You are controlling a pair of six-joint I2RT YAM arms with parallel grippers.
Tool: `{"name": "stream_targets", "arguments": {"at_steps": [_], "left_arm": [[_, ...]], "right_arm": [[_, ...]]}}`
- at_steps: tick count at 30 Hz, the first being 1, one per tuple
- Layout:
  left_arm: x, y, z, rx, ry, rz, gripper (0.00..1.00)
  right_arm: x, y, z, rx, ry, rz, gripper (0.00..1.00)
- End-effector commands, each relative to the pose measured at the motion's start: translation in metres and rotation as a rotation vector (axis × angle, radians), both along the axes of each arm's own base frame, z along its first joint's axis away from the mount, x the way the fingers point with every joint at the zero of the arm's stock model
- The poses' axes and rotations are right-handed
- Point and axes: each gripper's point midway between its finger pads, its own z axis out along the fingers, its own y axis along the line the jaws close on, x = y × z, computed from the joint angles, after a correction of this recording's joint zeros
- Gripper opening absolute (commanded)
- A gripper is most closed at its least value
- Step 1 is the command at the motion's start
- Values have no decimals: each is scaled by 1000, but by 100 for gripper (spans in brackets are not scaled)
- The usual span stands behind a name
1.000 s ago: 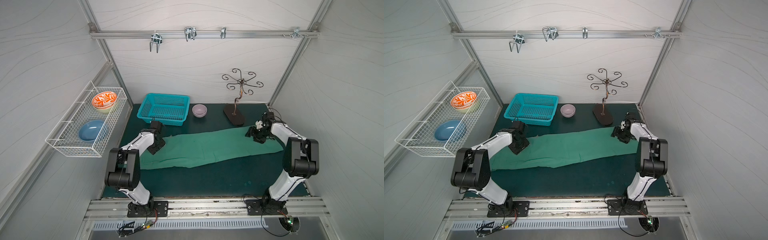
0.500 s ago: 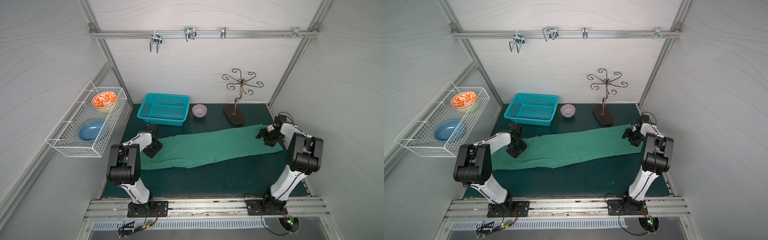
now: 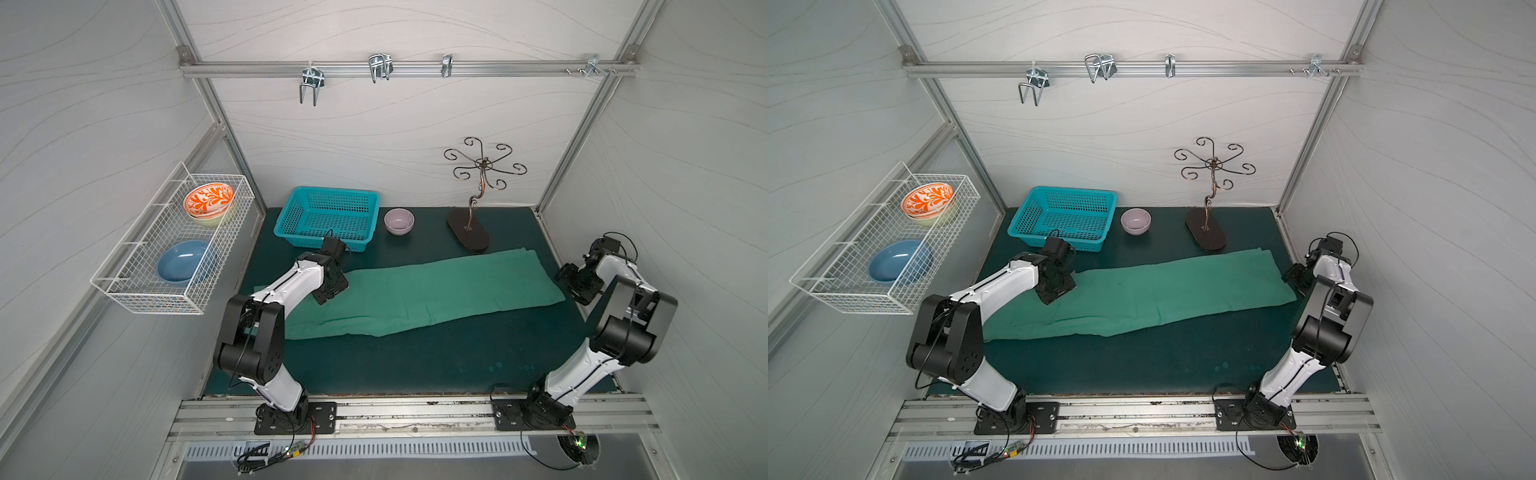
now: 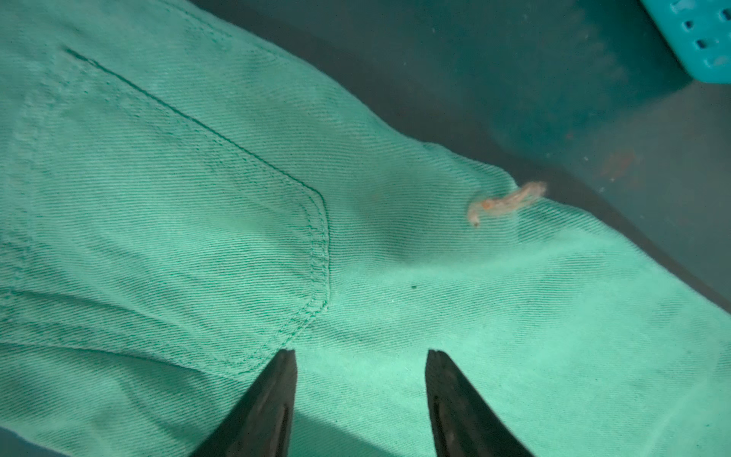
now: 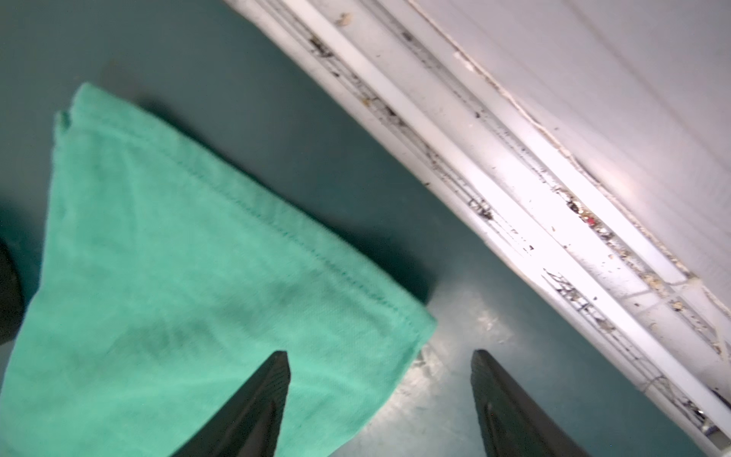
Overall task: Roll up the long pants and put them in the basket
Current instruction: Fold the long pant at the center of the board.
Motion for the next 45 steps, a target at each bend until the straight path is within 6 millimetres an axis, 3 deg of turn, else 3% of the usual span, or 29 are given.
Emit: {"name": "stream_targets", "arguments": {"at_steps": [1, 7, 11, 17, 20, 25, 27, 32, 37, 45], "left_arm": [[1, 1, 7, -3, -18, 8, 57], [-2, 3, 7, 3, -13, 22, 57], [-3, 4, 6, 6, -7, 30, 57], [-5, 5, 4, 11, 5, 35, 57], [-8, 6, 4, 13, 11, 36, 57], [-11, 8, 4, 21, 12, 42, 57], [-11, 8, 5, 18, 8, 43, 57], [-9, 7, 10, 13, -8, 35, 57], [-9, 4, 13, -2, -17, 31, 57], [-9, 0, 14, -26, -21, 15, 57]], "right_arm": [[1, 4, -16, 25, 62, 33, 77], [16, 15, -33, 60, 83, 106, 78], [31, 38, -40, 70, 91, 203, 78], [51, 62, -45, 84, 81, 297, 68], [52, 61, -51, 90, 95, 295, 56], [54, 62, -50, 99, 87, 292, 9], [56, 63, -41, 100, 61, 293, 0], [66, 64, 3, 113, -71, 266, 0], [62, 47, 54, 83, -192, 193, 0], [48, 22, 94, 35, -276, 111, 0]]}}
